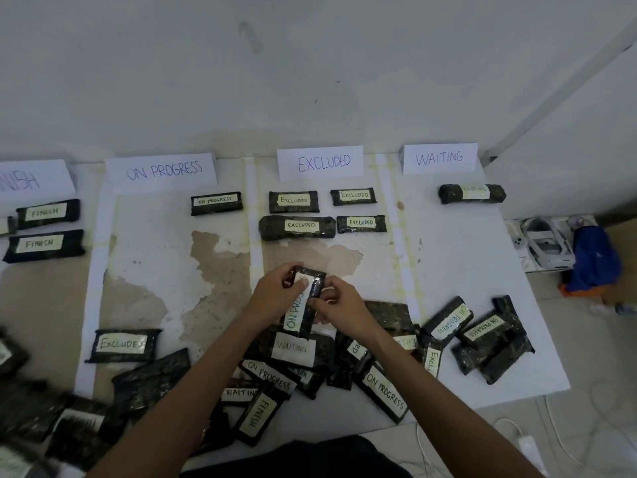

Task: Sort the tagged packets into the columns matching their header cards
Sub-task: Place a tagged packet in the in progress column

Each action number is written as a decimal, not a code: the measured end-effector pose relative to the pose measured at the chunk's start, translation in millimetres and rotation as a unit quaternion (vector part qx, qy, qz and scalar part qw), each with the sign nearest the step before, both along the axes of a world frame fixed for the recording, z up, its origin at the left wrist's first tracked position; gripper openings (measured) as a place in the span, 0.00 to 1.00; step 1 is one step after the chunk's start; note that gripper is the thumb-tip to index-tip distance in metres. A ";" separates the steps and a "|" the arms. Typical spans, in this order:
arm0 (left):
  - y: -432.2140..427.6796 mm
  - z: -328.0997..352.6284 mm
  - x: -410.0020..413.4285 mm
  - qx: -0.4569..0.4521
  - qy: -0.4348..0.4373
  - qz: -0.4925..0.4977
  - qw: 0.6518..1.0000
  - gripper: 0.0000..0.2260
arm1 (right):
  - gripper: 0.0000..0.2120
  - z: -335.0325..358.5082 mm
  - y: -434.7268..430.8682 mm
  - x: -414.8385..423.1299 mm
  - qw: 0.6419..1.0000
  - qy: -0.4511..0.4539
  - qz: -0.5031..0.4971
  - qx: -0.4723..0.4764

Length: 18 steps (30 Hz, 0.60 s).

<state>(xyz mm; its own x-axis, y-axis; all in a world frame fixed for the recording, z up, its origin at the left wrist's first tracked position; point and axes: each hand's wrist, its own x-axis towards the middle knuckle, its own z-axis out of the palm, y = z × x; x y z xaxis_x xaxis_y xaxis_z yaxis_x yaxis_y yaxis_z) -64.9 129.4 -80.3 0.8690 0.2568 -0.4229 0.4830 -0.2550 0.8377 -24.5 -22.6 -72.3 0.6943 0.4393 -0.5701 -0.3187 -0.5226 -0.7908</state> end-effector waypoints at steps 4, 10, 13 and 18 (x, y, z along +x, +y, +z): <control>12.7 2.7 -16.6 0.101 -0.033 -0.054 0.993 0.26 | 0.09 0.3 24.0 -3.0 0.999 0.010 -0.043 0.003; 50.2 0.3 -39.8 0.191 -0.036 -0.091 0.977 0.36 | 0.09 3.7 69.1 -8.8 0.996 0.054 -0.057 0.037; 82.1 -1.6 -42.4 0.232 -0.027 -0.105 0.967 0.37 | 0.11 2.0 95.6 -12.3 0.999 0.019 -0.028 0.036; 154.1 -6.7 -40.7 0.300 -0.004 -0.118 0.947 0.36 | 0.18 -7.1 139.1 -5.5 0.995 -0.060 0.075 -0.032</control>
